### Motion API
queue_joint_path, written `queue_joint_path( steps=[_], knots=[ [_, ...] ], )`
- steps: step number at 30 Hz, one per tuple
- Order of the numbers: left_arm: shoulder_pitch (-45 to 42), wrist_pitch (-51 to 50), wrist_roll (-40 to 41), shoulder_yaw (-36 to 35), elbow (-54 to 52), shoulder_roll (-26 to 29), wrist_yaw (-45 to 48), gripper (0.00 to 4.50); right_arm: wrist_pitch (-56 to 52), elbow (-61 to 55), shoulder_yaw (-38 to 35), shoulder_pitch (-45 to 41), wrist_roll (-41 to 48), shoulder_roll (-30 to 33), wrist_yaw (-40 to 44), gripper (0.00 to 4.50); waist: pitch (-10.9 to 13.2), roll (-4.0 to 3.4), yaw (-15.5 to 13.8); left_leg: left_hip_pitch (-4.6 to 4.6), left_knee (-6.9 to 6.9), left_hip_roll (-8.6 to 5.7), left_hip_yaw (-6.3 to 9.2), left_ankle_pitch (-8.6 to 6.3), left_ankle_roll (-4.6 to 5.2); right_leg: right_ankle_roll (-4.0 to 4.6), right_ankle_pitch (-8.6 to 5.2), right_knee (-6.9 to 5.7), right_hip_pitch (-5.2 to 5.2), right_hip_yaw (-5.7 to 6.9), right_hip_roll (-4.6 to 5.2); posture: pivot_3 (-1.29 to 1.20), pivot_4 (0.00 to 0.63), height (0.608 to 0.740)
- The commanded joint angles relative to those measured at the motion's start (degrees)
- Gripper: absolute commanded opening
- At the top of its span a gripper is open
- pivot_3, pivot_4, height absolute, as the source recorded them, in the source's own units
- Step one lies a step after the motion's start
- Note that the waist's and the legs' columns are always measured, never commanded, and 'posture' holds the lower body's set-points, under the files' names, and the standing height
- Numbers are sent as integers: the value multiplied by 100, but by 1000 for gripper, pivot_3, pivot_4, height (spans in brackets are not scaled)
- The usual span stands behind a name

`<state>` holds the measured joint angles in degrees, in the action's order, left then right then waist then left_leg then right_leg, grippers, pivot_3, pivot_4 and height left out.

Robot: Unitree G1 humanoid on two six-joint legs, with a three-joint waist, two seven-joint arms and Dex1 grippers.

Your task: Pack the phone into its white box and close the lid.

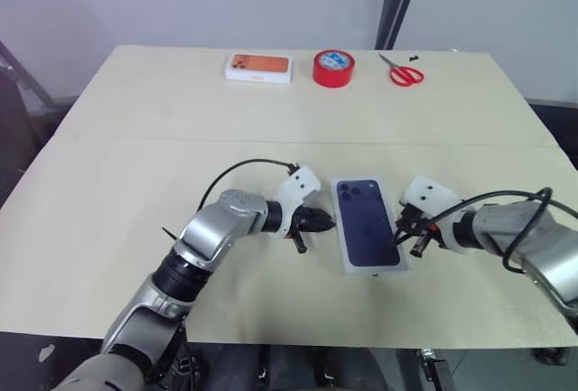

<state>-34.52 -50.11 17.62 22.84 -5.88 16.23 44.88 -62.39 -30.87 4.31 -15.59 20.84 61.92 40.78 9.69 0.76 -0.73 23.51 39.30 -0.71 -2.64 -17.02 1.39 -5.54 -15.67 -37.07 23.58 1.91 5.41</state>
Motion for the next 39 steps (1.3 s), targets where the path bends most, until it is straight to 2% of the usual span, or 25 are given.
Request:
queue_joint_path(
  steps=[1, 9, 12, 16, 19, 23, 29, 33, 37, 39],
  knots=[
    [-94, 127, -7, -33, -66, -32, 4, 812, 472, -17, -447, 210, 13, 281, 355, 42, 0, 0, -7, -1, 0, 0, 0, 0, 0, 0, 0, -1, 0, 0, 0, 0, 150, 719],
    [-69, 148, 30, -153, -97, 43, 20, 812, 1218, -49, -1117, 583, 190, 358, 934, 42, 0, 0, -2, -4, 1, 0, 0, 0, 0, 0, 0, -2, -4, 0, -1, 0, 150, 719],
    [-93, 97, 284, -511, -200, 9, 16, 812, 1191, -365, -1434, 829, 566, 353, 1300, 42, 0, 1, -3, -4, 1, 0, 1, 0, 0, 0, 0, -1, -5, 0, -1, 0, 150, 719],
    [-319, 65, 461, -778, -128, -212, -72, 812, 1145, -746, -1385, 1162, 759, 251, 1376, 42, 0, 1, -6, -5, 3, 1, 3, 0, 0, -1, 0, -1, -8, 0, -1, 0, 150, 719],
    [-486, 160, 331, -613, 89, -345, -110, 812, 1090, -822, -1124, 1234, 709, 118, 1157, 42, -1, 2, -12, -5, 9, -1, 3, 0, 1, -1, 0, 0, -12, 1, 0, 0, 150, 719],
    [-717, 378, -249, 86, 767, -471, -189, 812, 1100, -838, -666, 1522, 421, 121, 902, 42, -1, 3, -11, -7, 9, -3, 5, 0, 0, -1, 0, 0, -15, 1, -1, 0, 150, 719],
    [-828, 500, -779, 673, 1339, -564, -181, 812, 1253, -721, -499, 1713, 187, 139, 766, 42, -21, 18, -8, -21, 9, -2, 8, -2, 4, -1, -1, 2, -31, 1, -5, 0, 150, 719],
    [-830, 621, -592, 40, 1231, -737, -434, 812, 1539, -465, -886, 1526, 224, -74, 693, 42, -27, 25, -9, -24, 9, -2, 10, -4, 7, 0, -1, 6, -38, 1, -1, 0, 150, 719],
    [-634, 955, -464, -1006, 636, -379, -829, 812, 1970, 391, -1308, 891, 150, -569, 340, 42, -23, 21, 66, -16, 9, 0, 8, -2, 3, -1, -1, -4, -17, -2, -2, 0, 150, 719],
    [-481, 973, -393, -1386, 313, -154, -921, 812, 2176, 847, -1436, 622, 108, -680, 302, 42, -22, 16, 63, -15, 7, 7, 8, 18, -32, -1, 0, -8, -13, -2, -9, 0, 150, 719]
  ],
)
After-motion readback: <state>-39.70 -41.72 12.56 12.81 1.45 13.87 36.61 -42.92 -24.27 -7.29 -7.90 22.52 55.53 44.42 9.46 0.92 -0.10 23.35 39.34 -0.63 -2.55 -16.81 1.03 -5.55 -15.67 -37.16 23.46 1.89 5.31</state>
